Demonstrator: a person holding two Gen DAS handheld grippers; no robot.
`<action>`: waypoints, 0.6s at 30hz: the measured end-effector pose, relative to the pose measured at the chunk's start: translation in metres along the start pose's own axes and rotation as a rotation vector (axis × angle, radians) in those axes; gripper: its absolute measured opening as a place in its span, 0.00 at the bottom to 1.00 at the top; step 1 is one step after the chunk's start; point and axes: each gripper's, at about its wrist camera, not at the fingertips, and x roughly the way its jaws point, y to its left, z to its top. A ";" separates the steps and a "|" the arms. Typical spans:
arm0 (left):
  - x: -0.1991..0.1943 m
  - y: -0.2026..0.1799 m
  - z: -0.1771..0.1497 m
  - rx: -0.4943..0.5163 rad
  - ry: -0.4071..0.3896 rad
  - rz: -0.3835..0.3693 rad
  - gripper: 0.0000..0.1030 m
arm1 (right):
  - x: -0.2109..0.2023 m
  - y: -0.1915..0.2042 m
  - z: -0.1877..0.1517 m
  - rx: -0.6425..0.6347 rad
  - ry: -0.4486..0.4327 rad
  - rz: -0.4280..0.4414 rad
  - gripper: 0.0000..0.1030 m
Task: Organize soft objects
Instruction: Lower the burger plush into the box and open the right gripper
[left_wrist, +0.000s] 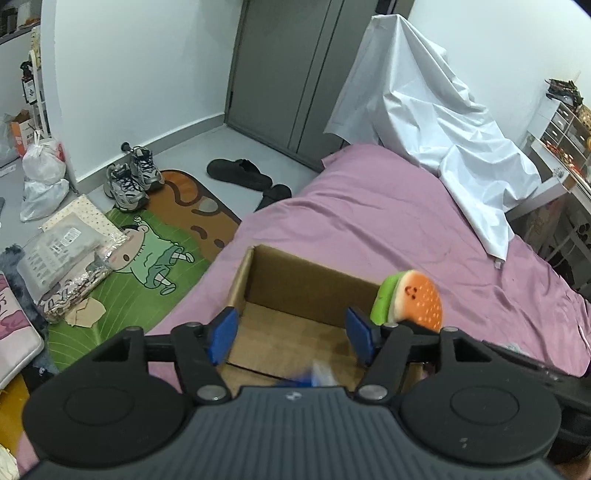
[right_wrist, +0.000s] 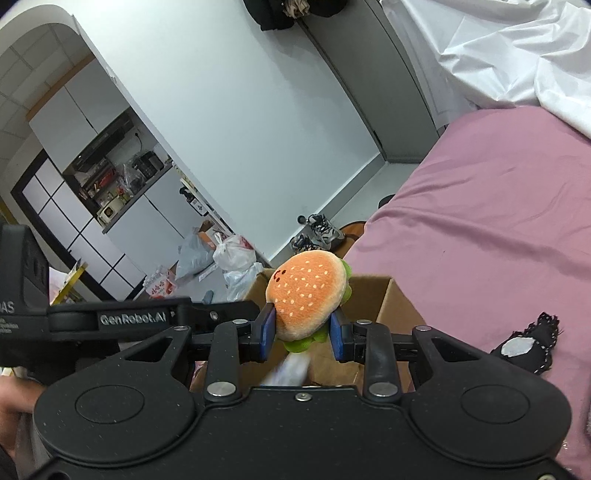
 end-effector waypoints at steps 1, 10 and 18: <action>-0.001 0.001 0.001 -0.004 -0.002 0.007 0.62 | 0.001 0.000 -0.001 -0.006 0.003 0.000 0.29; -0.001 -0.003 -0.001 -0.011 -0.001 0.031 0.69 | 0.000 -0.004 -0.003 0.004 0.001 -0.022 0.48; -0.005 -0.006 -0.006 -0.052 0.013 0.080 0.82 | -0.021 0.003 0.000 -0.011 -0.005 -0.109 0.82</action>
